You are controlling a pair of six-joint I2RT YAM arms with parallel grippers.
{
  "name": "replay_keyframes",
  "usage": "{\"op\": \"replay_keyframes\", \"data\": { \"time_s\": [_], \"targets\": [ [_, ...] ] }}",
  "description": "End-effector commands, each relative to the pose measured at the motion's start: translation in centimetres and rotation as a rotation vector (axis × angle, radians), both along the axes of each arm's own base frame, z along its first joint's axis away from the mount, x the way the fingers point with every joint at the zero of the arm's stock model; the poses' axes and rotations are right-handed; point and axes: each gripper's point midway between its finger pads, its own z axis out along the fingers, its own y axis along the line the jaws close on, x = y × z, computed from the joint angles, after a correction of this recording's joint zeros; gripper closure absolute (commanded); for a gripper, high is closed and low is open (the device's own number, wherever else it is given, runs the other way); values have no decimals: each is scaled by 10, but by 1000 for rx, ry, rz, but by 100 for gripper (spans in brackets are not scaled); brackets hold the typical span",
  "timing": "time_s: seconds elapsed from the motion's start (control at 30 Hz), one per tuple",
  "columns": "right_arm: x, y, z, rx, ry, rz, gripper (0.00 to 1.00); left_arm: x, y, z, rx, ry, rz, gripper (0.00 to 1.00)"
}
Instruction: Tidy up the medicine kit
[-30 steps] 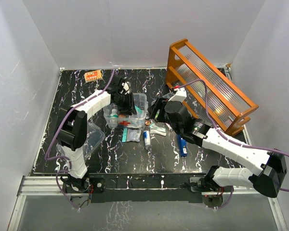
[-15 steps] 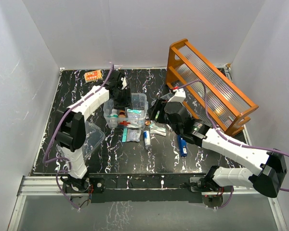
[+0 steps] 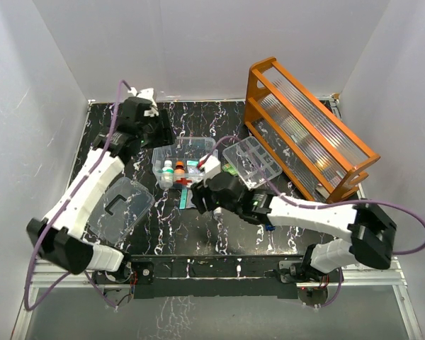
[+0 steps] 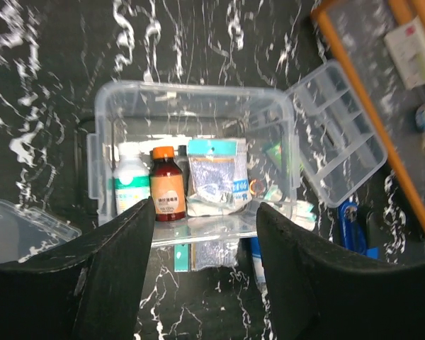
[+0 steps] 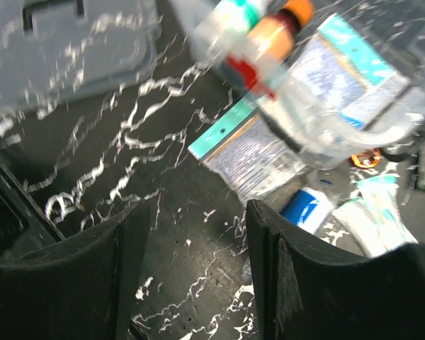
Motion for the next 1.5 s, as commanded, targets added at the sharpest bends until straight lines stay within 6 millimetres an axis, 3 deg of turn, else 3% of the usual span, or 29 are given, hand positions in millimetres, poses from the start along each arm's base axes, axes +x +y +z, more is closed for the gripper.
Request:
{"op": "replay_keyframes", "data": {
  "time_s": [0.0,0.1,0.23,0.6,0.9,1.07,1.2,1.47],
  "targets": [
    [-6,32,-6,-91,-133,178,48,-7,23,39,1,-140,90,41],
    [-5,41,-24,-167,-158,239,52,-13,28,55,-14,-184,97,40],
    [3,49,-52,-275,-199,300,61,-17,29,62,-15,-196,90,38],
    [32,55,-102,-459,-222,301,57,-19,28,54,-11,-171,80,38],
    [35,45,-130,-480,-151,322,69,-17,25,52,-18,-160,81,38],
    [40,41,-133,-501,-154,299,83,-16,24,51,-22,-151,80,38],
    [32,46,-127,-468,-128,336,100,-16,24,51,-22,-150,81,38],
    [5,57,-90,-303,-55,399,100,-19,26,51,-30,-150,96,37]
  ]
}}
